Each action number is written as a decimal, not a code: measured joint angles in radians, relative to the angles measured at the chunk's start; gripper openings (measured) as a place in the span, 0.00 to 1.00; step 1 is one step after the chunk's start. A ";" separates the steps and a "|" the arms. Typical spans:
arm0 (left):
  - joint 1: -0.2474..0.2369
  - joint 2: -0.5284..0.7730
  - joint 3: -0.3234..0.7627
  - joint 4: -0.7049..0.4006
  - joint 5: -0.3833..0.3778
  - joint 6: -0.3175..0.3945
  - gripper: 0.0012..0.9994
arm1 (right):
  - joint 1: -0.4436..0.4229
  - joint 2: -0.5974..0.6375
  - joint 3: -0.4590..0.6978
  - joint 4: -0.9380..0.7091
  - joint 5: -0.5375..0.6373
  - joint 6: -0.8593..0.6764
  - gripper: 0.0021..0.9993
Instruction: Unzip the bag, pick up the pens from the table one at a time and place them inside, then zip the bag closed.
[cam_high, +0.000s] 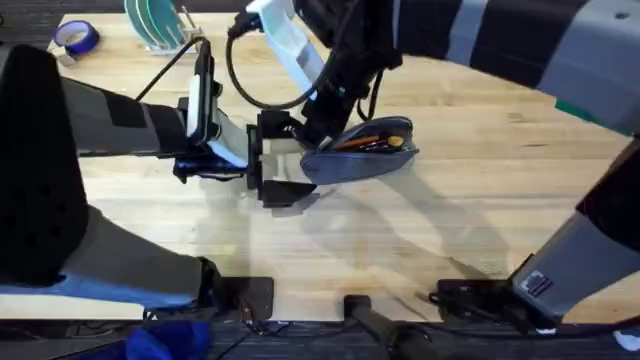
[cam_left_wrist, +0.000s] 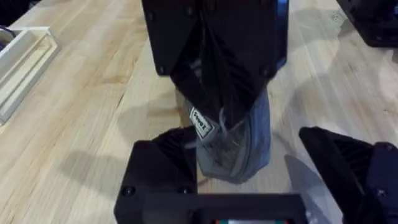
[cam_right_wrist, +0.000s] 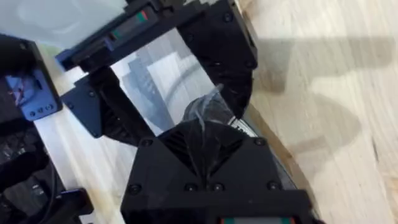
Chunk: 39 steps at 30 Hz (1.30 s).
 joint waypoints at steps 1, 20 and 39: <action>0.000 0.000 0.000 0.000 0.000 0.000 1.00 | 0.001 -0.002 -0.017 0.018 -0.002 0.003 0.04; 0.000 0.000 0.000 0.002 0.000 0.000 1.00 | 0.005 -0.139 -0.212 0.223 -0.007 0.083 0.04; 0.000 0.000 0.000 0.003 0.000 0.000 1.00 | 0.003 -0.422 -0.610 0.615 0.032 0.207 0.03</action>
